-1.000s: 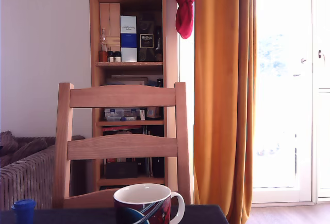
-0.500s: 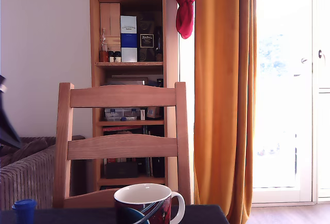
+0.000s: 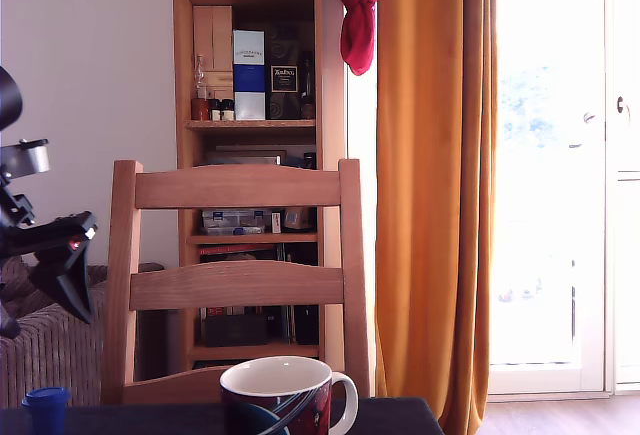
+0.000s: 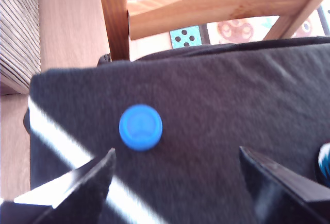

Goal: Pick the blue coffee capsule and place it inside the red coffee cup

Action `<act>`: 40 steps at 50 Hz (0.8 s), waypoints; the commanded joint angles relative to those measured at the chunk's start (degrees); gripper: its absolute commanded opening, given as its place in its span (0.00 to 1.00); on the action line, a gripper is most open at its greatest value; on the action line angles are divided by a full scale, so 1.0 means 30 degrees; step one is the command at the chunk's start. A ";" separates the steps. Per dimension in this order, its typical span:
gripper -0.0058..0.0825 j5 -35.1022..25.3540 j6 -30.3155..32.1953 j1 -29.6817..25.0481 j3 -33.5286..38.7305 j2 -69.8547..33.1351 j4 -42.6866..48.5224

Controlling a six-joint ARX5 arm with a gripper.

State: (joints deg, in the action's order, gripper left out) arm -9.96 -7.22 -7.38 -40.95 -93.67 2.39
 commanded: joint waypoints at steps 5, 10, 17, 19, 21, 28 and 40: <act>0.86 0.0058 0.0291 -0.0007 -0.1013 -0.1829 0.0357; 0.86 0.0073 0.0415 -0.0007 -0.1625 -0.2885 0.0372; 0.86 0.0124 0.0423 0.0000 -0.2208 -0.4218 0.0328; 0.86 0.0131 0.0430 0.0007 -0.2404 -0.4612 0.0335; 0.86 0.0124 0.0423 0.0029 -0.2565 -0.4983 0.0335; 0.86 0.0277 0.0452 0.0044 -0.2994 -0.6193 0.0335; 0.86 0.0488 0.0459 0.0044 -0.3257 -0.7402 0.0204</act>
State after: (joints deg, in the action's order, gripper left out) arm -8.80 -6.39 -7.35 -50.04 -114.52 3.40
